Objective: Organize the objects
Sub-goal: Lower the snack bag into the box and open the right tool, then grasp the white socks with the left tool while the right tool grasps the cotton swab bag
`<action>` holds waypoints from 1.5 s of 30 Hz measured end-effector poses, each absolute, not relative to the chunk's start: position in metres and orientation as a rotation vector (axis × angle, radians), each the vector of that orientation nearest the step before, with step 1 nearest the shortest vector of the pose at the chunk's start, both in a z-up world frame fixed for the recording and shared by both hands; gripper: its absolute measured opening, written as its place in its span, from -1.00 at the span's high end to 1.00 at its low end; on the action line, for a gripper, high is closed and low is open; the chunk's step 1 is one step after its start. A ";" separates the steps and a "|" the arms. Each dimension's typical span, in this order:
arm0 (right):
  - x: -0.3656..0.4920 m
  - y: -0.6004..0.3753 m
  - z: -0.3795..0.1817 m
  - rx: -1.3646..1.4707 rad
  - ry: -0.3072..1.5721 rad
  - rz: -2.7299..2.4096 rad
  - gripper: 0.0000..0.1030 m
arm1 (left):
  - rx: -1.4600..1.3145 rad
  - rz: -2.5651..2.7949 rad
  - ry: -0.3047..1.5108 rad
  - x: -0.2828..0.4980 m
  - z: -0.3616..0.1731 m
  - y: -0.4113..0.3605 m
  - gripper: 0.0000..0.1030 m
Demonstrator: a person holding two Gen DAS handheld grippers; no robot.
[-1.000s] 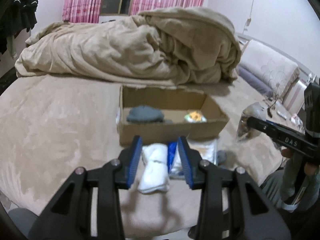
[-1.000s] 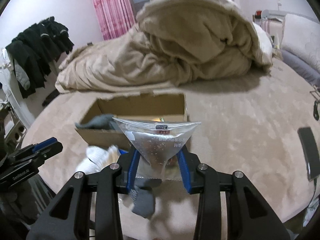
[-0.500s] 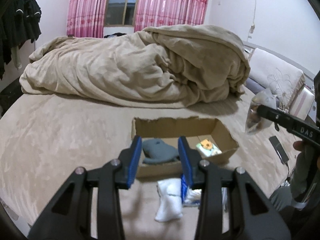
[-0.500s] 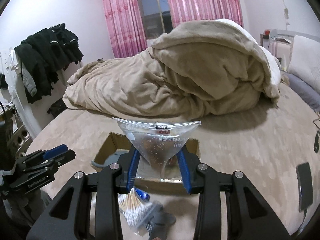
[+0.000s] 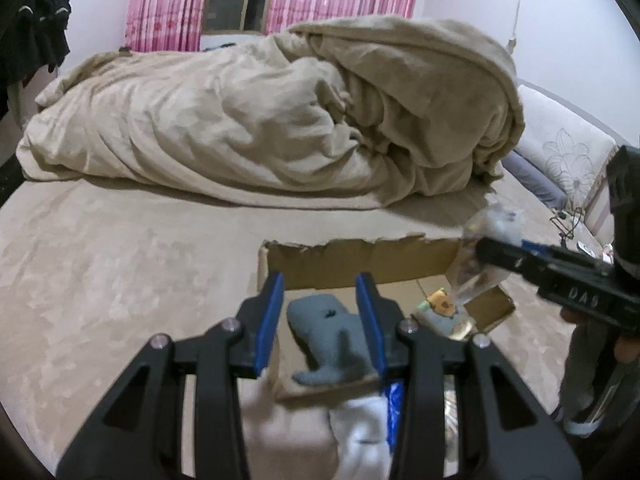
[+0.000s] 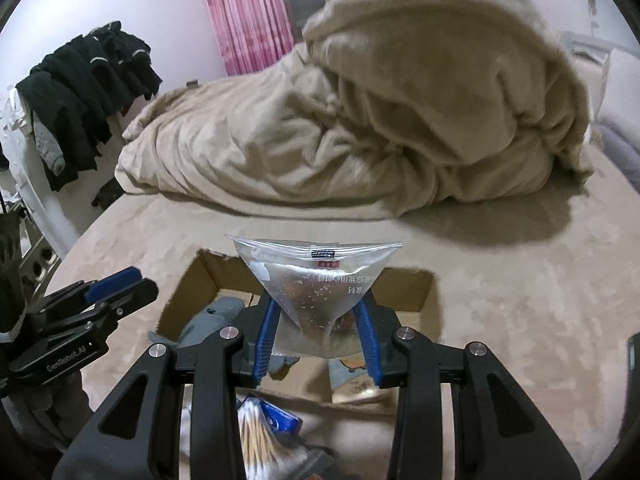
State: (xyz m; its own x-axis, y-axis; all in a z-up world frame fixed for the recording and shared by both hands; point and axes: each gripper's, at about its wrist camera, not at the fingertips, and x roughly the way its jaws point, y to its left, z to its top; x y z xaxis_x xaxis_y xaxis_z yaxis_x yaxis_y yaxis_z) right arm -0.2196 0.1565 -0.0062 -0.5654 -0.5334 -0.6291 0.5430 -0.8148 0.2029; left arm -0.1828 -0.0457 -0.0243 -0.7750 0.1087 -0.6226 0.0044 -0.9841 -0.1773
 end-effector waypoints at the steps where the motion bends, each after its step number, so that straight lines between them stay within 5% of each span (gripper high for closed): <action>1: -0.223 0.152 -0.011 0.949 0.020 -2.333 0.24 | -1.040 2.893 -0.258 -0.188 -0.028 -0.045 0.24; 10: -0.236 0.124 -0.046 1.027 0.080 -2.268 0.24 | -1.081 2.866 -0.296 -0.193 -0.044 -0.048 0.24; 15: -0.238 0.123 -0.047 1.012 0.081 -2.269 0.22 | -1.089 2.867 -0.305 -0.173 -0.043 -0.048 0.06; 17: -0.239 0.122 -0.050 1.032 0.080 -2.261 -0.25 | -1.096 2.871 -0.323 -0.171 -0.045 -0.050 -0.17; 19: -0.240 0.122 -0.053 1.054 0.071 -2.253 -0.51 | -1.101 2.866 -0.362 -0.168 -0.045 -0.052 -0.20; 45: -0.123 0.208 0.003 0.888 -0.010 -2.326 -0.51 | -1.112 2.807 -0.293 -0.067 -0.039 0.002 -0.20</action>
State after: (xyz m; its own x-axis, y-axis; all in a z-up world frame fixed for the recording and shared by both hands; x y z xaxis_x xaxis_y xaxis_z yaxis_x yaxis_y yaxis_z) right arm -0.1228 0.2083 0.0029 -0.5666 -0.5691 -0.5959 0.5641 -0.7950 0.2229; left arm -0.0671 0.0019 -0.0387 -0.7260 0.1705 -0.6662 -0.0291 -0.9755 -0.2179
